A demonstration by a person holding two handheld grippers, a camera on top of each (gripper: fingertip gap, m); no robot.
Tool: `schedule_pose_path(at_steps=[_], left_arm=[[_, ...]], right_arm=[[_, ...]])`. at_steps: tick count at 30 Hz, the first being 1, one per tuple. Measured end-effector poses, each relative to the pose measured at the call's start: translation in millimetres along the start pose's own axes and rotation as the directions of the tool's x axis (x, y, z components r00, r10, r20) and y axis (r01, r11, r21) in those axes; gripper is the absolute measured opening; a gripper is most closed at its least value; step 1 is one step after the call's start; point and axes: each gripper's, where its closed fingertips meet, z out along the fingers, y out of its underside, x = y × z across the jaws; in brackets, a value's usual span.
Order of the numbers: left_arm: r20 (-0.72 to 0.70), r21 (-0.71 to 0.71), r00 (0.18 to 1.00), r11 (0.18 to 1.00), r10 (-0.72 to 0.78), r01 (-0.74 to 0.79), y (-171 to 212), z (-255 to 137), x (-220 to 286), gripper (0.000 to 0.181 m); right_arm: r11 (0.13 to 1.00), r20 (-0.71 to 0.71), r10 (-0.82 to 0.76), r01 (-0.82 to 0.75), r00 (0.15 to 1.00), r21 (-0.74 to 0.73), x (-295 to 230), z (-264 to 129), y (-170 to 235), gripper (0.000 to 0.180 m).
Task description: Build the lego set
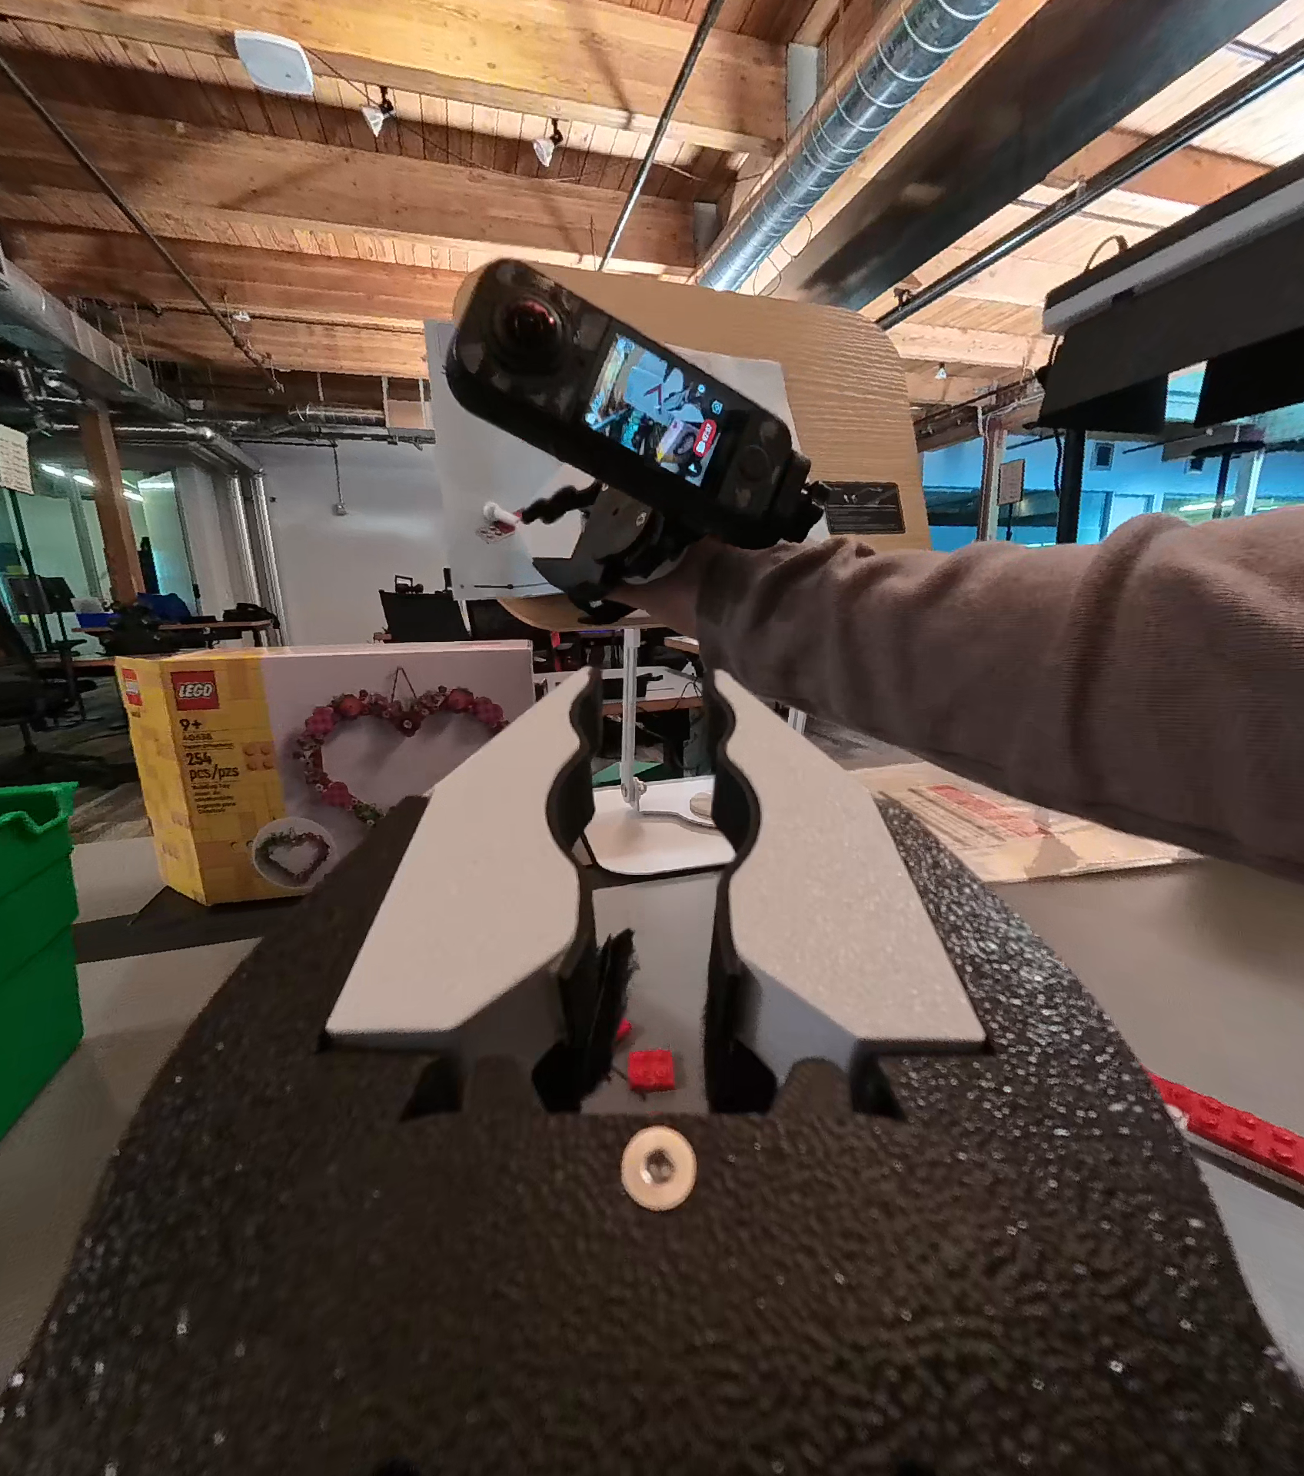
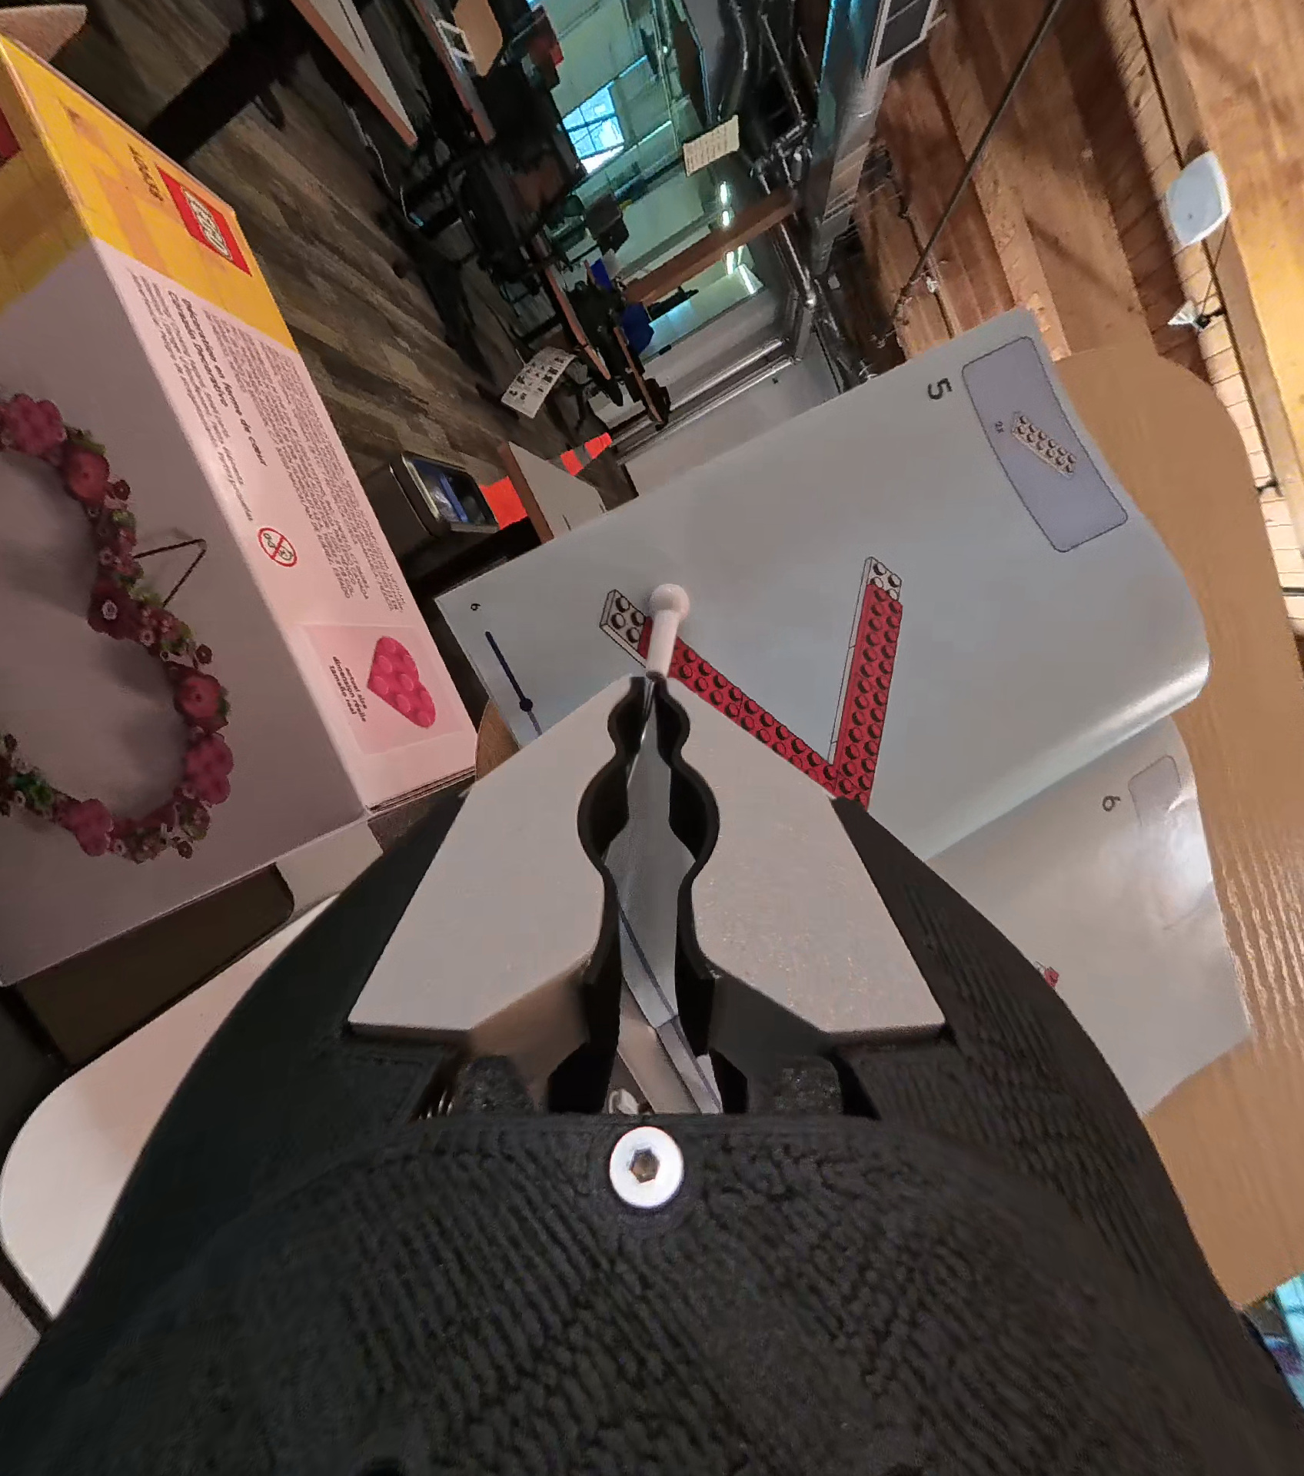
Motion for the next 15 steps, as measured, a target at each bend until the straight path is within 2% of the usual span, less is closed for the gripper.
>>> schedule_pose_path(at_steps=[6, 15], left_arm=[[-0.011, 0.004, 1.0, 1.0, 0.023, -0.023, -1.3, 0.1, 3.4, 0.02], [-0.02, -0.005, 0.999, 1.0, 0.027, -0.027, 0.8, 1.2, 5.6, 0.018]], right_arm=[[0.996, 0.007, -0.089, 0.089, 0.996, 0.009, -6.8, -0.3, -1.1, 0.0], [0.945, 0.044, -0.325, 0.323, 0.945, 0.039, -32.2, -0.1, 1.1, 0.0]])
